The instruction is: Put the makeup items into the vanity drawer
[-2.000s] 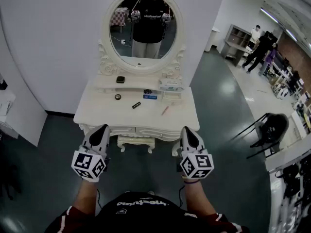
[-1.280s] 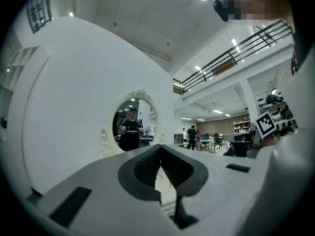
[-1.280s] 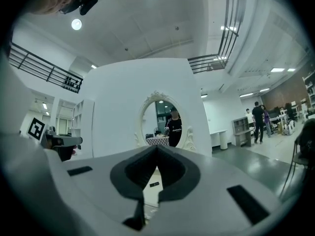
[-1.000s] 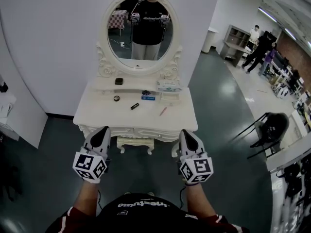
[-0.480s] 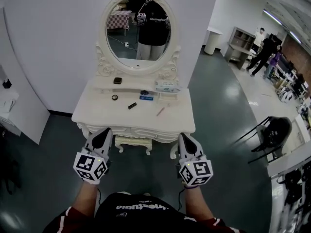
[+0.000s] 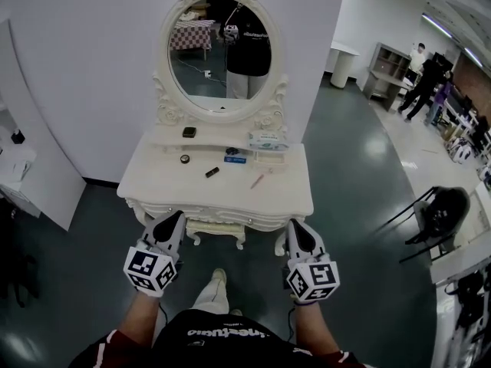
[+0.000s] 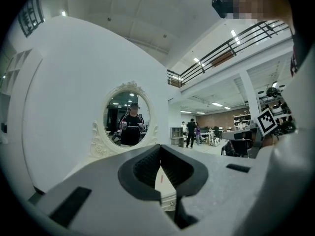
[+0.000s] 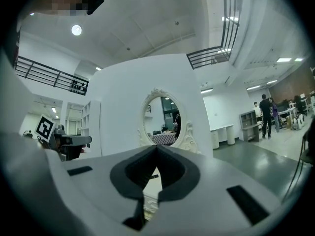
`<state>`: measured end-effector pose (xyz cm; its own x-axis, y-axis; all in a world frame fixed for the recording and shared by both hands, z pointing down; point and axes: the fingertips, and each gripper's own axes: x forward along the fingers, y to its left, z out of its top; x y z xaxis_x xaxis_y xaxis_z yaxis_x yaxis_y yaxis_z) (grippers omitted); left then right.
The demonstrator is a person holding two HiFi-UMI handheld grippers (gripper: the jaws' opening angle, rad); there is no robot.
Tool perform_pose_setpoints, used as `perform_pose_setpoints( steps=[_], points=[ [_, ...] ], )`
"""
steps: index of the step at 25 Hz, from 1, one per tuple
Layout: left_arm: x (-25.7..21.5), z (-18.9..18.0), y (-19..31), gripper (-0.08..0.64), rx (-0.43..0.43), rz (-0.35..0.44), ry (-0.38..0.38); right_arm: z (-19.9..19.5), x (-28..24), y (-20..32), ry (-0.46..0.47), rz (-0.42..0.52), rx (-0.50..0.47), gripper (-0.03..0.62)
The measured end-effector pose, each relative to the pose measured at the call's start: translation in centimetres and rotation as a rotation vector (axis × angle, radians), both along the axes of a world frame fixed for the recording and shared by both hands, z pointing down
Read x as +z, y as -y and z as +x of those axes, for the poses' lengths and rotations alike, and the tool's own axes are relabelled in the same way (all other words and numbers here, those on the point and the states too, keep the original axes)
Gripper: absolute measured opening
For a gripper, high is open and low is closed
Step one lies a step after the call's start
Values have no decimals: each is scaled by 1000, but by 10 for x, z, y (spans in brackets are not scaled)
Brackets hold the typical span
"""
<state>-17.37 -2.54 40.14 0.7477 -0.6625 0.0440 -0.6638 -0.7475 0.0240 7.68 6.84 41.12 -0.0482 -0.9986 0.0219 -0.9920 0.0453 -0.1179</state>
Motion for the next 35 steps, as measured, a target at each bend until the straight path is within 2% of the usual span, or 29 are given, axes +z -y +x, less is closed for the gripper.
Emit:
perform_pose_setpoints(
  steps=[8,16,21,27,35],
  points=[
    [7,35,47,5,56,-10,-26,15,0,26,-16,-14,35,3],
    [1,79,120,5,120,8,-56,46,-26,96,-57,16,81,3],
    [-7,102,166,5,154,26,-67,61,-35,138,-49,31,109,3],
    [-6,120,206,5,183,14,-75,70,-32,175,-43,21,133,3],
    [6,131,235,5,207,-2,-75,70,-25,202,-35,4,142,3]
  ],
)
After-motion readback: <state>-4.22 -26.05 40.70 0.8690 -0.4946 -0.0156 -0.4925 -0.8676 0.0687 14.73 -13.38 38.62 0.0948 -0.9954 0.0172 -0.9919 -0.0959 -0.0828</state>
